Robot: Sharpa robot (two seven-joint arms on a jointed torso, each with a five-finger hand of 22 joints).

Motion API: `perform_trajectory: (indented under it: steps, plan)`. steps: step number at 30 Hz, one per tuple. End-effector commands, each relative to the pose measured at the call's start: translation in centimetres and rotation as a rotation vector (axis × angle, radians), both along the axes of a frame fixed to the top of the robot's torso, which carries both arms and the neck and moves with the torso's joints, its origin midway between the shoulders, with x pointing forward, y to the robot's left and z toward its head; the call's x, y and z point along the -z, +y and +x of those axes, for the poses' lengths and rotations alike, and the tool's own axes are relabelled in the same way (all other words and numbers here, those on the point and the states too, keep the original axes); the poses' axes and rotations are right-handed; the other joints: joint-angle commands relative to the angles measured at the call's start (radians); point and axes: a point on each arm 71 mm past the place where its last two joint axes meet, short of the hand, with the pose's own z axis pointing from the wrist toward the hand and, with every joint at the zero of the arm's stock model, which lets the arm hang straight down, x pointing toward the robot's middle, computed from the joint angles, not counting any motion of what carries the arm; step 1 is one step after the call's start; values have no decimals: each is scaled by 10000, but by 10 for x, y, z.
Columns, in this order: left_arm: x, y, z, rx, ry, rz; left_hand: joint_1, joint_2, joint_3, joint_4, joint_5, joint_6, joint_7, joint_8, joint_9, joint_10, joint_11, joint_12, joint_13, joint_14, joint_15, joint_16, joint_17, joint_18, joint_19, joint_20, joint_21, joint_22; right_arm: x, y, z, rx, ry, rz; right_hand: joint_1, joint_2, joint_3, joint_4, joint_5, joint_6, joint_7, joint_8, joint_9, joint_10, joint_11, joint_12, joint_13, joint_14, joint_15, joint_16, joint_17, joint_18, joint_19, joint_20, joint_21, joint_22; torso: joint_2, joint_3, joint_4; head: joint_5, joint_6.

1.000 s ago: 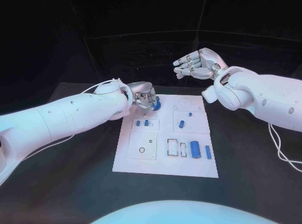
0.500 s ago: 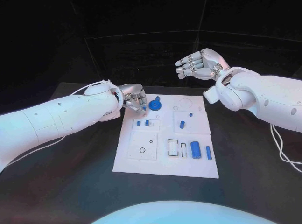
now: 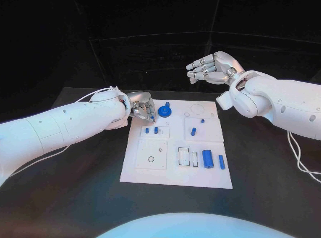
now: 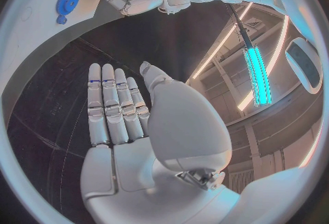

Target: Assemble the parts on the task board

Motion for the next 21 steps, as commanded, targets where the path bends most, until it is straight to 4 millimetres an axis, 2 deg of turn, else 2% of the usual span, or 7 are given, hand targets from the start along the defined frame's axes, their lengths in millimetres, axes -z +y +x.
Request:
perform_trajectory:
  steps: [1,10,16,21]
  plan:
    - [1,-1,1,-8,159,19,-89,-24,1,-11,31,4,-30,-42,11,40,7,-68,-14,409,-79,5,-12,-204,91,-8,60,7,-2,2,0,-126,-54,69,-72,4,-5,-61,41,-61,-6,-22,9,-82,-19,-7,-4,-63,-25,-48,-12,26,50,45,-37,-13,1,1,10,1,-5]
    - [3,-4,1,79,254,37,-89,-24,1,-11,31,4,-30,-42,11,40,7,-68,-14,409,-79,5,-12,-204,91,-8,60,7,-2,2,0,-139,-53,71,-72,4,-5,-61,41,-61,-6,-22,9,-82,-19,-7,-4,-63,-25,-48,-12,26,50,45,-37,-13,-3,7,-5,-7,-17]
    - [4,-7,0,166,376,84,-89,-24,1,-11,31,4,-30,-42,11,40,7,-69,-14,409,-79,4,-13,-204,91,-8,59,5,-2,2,0,-145,-53,73,-72,4,-5,-61,41,-61,-6,-22,9,-82,-19,-7,-4,-63,-25,-48,-12,26,50,45,-37,-13,-6,4,17,-16,-27]
    - [5,-8,0,192,464,136,-89,-24,5,-14,31,2,-27,-51,9,41,8,-79,-15,406,-79,0,-24,-201,85,-8,44,-10,-2,3,0,-153,-54,74,-72,4,-5,-61,41,-61,-6,-22,9,-82,-19,-7,-4,-63,-25,-48,-12,26,50,45,-37,-13,-3,5,10,-18,-40]
